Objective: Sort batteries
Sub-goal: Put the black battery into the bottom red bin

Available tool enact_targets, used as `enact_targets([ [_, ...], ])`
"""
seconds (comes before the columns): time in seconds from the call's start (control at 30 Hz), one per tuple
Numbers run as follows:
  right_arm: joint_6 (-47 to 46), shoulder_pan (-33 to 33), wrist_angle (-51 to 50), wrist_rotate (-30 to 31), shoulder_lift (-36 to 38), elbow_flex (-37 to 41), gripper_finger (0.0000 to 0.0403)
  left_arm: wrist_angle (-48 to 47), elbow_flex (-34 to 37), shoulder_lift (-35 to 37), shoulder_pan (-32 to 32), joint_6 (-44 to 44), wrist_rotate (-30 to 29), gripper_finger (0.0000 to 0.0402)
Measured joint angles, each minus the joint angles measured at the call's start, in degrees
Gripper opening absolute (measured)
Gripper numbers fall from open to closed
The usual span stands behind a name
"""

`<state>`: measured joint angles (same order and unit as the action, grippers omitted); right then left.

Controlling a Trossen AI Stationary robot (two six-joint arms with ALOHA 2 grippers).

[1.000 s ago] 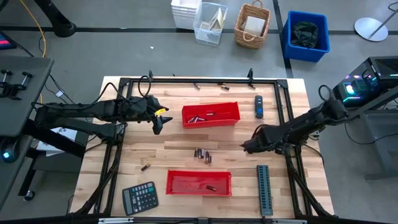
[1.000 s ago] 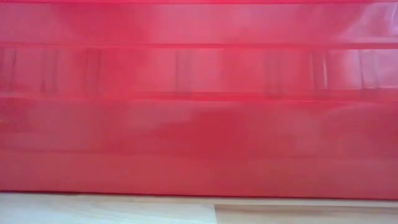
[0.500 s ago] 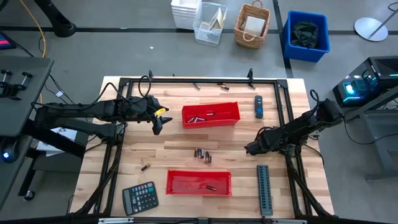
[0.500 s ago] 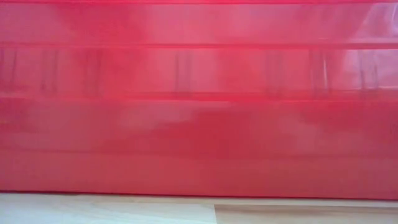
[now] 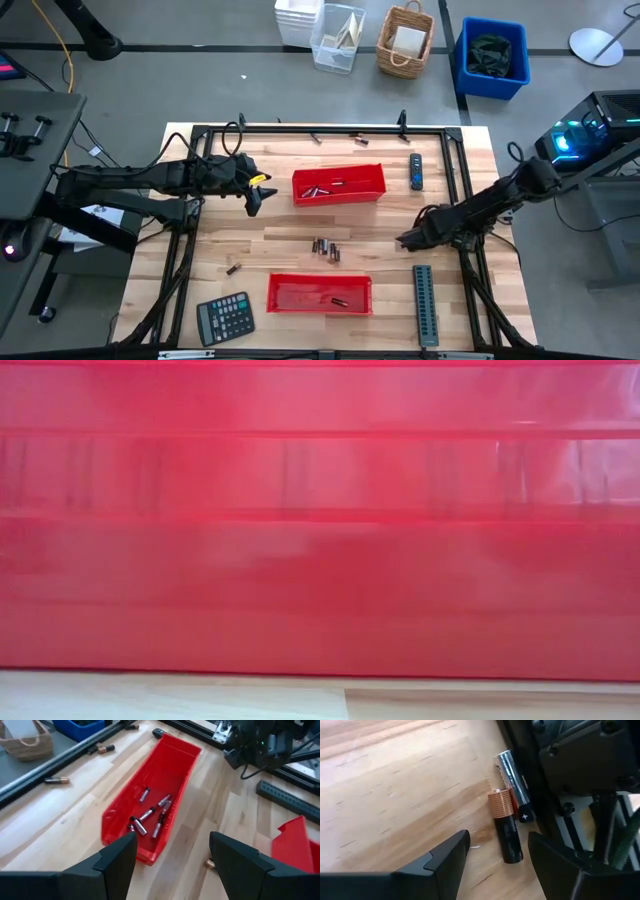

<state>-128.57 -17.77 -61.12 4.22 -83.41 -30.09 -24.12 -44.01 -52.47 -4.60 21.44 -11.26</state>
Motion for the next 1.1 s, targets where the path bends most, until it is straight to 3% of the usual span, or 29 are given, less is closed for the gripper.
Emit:
enact_targets([
  [0.27, -2.5, -4.5, 3.0, 6.4, 4.3, 0.9, 0.0198, 0.1, 0.0, 0.0, 0.0, 3.9, 2.4, 0.0241],
  [0.43, 1.5, -6.2, 8.8, 10.7, 7.5, 1.1, 0.0197, 0.1, 0.0, 0.0, 0.0, 4.0, 3.7, 0.0241],
  [0.6, -1.2, -4.8, 10.1, 8.9, 8.7, -2.0, 0.0197, 1.0, 0.0, 0.0, 0.0, 4.8, 3.7, 0.0241],
  [0.8, 1.3, 0.6, 5.7, 15.4, 8.8, -9.4, 0.0197, 2.1, -0.2, 0.0, 0.0, 5.0, 3.7, 0.0241],
  [0.87, 6.2, 4.2, 2.8, 14.7, 8.9, -12.2, 0.0197, 2.3, -0.7, 0.0, 0.0, 5.0, 3.7, 0.0241],
  [1.0, 27.4, 14.8, 3.5, 10.7, 8.9, -16.5, 0.0197, 2.2, -1.7, 0.0, -0.5, 3.3, 3.7, 0.0241],
  [1.1, 39.5, 22.8, 4.3, 12.2, 8.9, -19.5, 0.0197, 2.2, -2.4, 0.0, -1.3, 3.0, 3.6, 0.0241],
])
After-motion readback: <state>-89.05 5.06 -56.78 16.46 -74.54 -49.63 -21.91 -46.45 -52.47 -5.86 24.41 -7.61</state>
